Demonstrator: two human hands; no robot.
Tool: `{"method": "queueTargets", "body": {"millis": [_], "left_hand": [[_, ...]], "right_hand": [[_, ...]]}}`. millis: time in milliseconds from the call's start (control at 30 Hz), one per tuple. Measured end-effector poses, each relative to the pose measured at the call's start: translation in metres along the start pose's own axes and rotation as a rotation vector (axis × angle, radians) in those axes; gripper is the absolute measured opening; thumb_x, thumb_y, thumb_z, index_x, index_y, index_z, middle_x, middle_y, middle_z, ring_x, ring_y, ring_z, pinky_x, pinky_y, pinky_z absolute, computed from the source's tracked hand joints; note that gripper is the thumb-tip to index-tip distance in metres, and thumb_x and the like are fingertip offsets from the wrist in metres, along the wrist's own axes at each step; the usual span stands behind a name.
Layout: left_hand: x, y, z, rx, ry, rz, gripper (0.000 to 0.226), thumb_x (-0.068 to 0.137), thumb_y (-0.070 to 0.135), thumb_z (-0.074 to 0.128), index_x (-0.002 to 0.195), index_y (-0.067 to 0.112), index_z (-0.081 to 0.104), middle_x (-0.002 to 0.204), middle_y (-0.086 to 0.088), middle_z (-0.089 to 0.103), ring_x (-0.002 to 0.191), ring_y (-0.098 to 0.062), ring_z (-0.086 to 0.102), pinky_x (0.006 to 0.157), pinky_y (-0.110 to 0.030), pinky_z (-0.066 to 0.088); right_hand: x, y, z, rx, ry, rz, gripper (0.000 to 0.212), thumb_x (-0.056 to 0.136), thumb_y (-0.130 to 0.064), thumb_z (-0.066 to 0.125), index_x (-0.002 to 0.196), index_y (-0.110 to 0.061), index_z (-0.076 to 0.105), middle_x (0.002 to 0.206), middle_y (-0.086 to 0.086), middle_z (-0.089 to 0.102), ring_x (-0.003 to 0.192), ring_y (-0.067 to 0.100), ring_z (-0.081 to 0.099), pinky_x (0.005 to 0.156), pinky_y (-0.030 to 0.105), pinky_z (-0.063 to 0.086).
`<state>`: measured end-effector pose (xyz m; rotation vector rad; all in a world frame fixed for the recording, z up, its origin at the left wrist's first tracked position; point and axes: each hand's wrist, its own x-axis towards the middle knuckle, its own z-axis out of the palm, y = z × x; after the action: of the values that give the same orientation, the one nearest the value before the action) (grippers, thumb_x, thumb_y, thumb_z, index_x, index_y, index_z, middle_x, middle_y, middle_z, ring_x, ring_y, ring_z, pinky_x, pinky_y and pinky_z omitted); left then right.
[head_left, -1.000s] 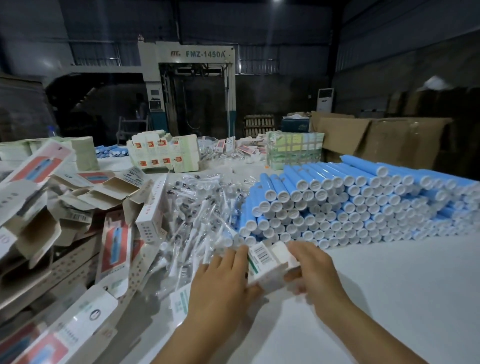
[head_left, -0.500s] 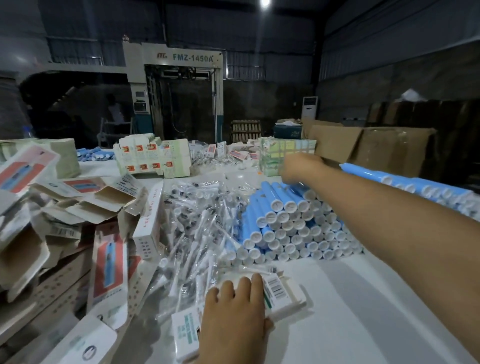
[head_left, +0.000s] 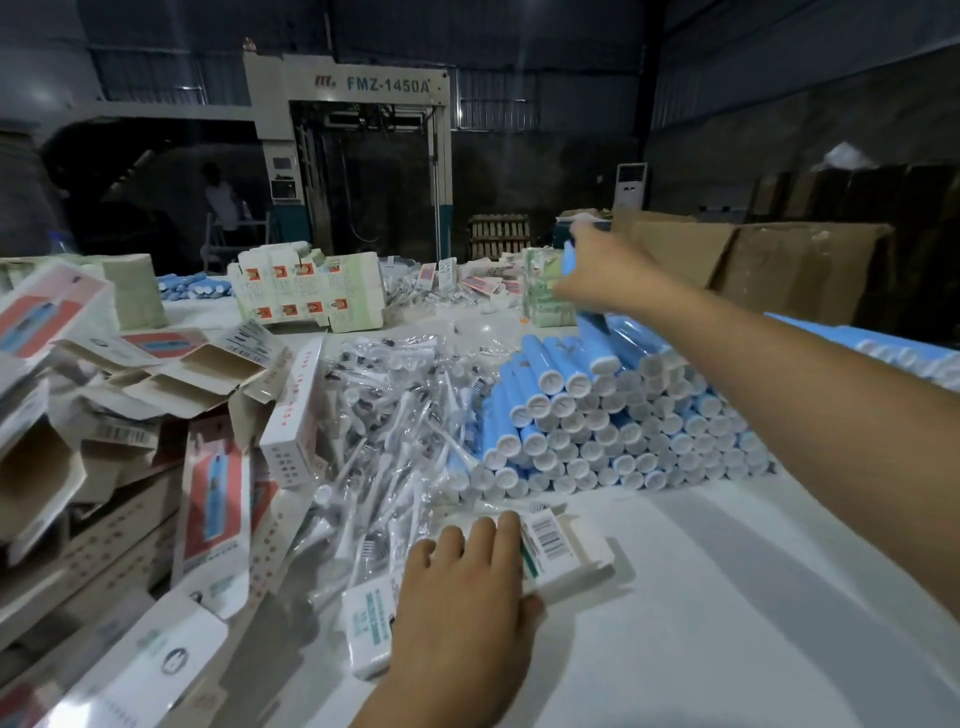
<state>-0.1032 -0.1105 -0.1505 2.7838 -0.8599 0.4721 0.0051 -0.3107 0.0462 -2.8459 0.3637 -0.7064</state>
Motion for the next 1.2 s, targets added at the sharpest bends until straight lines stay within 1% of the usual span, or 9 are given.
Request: {"method": "queueTargets", "body": {"millis": [67,167,233,333,633,767,900,1033,1200], "left_hand": [[-0.002,-0.003,0.006,0.019,0.06,0.006,0.068,0.09,0.058,0.04,0.144,0.025,0.013,0.136,0.008,0.037,0.121,-0.024,0.037,0.099,-0.04,0.028],[-0.002,-0.002,0.007,0.037,0.077,-0.022,0.066,0.091,0.056,0.039,0.143,0.025,0.013,0.138,0.006,0.037,0.121,-0.023,0.038,0.099,-0.038,0.028],[-0.002,0.0,0.007,0.048,0.079,-0.035,0.065,0.089,0.055,0.04,0.142,0.025,0.016,0.136,0.006,0.039,0.119,-0.023,0.04,0.097,-0.038,0.029],[-0.002,0.004,0.008,0.031,0.11,-0.071,0.068,0.085,0.056,0.044,0.142,0.026,0.019,0.135,0.007,0.042,0.119,-0.023,0.041,0.094,-0.037,0.031],[-0.004,0.009,0.006,0.071,0.046,-0.083,0.074,0.088,0.06,0.046,0.145,0.024,0.018,0.14,0.003,0.039,0.125,-0.026,0.038,0.095,-0.038,0.032],[-0.005,0.016,0.002,0.026,0.053,-0.07,0.072,0.088,0.058,0.047,0.145,0.024,0.02,0.138,0.002,0.04,0.122,-0.026,0.04,0.094,-0.039,0.031],[-0.011,0.02,0.001,-0.005,0.026,-0.036,0.069,0.088,0.057,0.048,0.141,0.022,0.022,0.132,0.001,0.042,0.116,-0.027,0.042,0.092,-0.041,0.032],[-0.017,0.023,-0.002,0.051,-0.013,-0.023,0.066,0.089,0.053,0.05,0.139,0.017,0.026,0.127,-0.002,0.046,0.11,-0.03,0.045,0.09,-0.044,0.033],[-0.013,0.027,-0.001,0.101,-0.126,-0.011,0.048,0.093,0.046,0.046,0.131,0.017,0.044,0.13,-0.007,0.05,0.117,-0.03,0.043,0.094,-0.043,0.03]], "right_hand": [[-0.036,0.015,-0.016,0.431,0.092,-0.021,0.058,0.081,-0.019,0.061,0.133,-0.023,0.036,0.093,0.009,0.054,0.057,0.022,0.057,0.039,0.026,0.039],[-0.106,0.045,-0.012,1.042,0.172,0.016,0.064,0.076,-0.014,0.062,0.131,-0.034,0.037,0.077,0.009,0.06,0.033,0.016,0.049,0.033,0.023,0.04],[-0.148,0.062,0.011,1.185,0.239,0.078,0.07,0.079,-0.01,0.063,0.138,-0.033,0.032,0.06,0.001,0.063,0.034,0.016,0.05,0.036,0.025,0.044],[-0.188,0.072,0.05,1.255,0.276,0.202,0.069,0.088,-0.004,0.06,0.141,-0.03,0.024,0.058,-0.001,0.064,0.039,0.016,0.056,0.042,0.027,0.05],[-0.211,0.073,0.09,1.387,0.292,0.381,0.056,0.087,-0.005,0.063,0.125,-0.03,0.03,0.057,-0.004,0.066,0.042,0.011,0.056,0.041,0.022,0.048],[-0.22,0.065,0.103,1.293,0.163,0.435,0.01,0.089,-0.017,0.062,0.095,-0.025,0.062,0.046,-0.012,0.053,0.042,0.006,0.042,0.043,0.023,0.034],[-0.224,0.061,0.098,1.117,0.118,0.413,0.026,0.091,-0.027,0.057,0.072,-0.021,0.073,0.056,-0.012,0.05,0.055,0.009,0.042,0.056,0.026,0.033],[-0.215,0.04,0.068,0.971,0.215,0.113,0.014,0.09,-0.019,0.058,0.083,-0.02,0.071,0.066,-0.008,0.056,0.054,0.003,0.048,0.052,0.013,0.039],[-0.189,-0.05,0.076,0.683,-0.194,-0.314,0.007,0.085,-0.017,0.064,0.081,-0.023,0.066,0.062,-0.01,0.059,0.058,0.003,0.054,0.057,0.019,0.043]]}}
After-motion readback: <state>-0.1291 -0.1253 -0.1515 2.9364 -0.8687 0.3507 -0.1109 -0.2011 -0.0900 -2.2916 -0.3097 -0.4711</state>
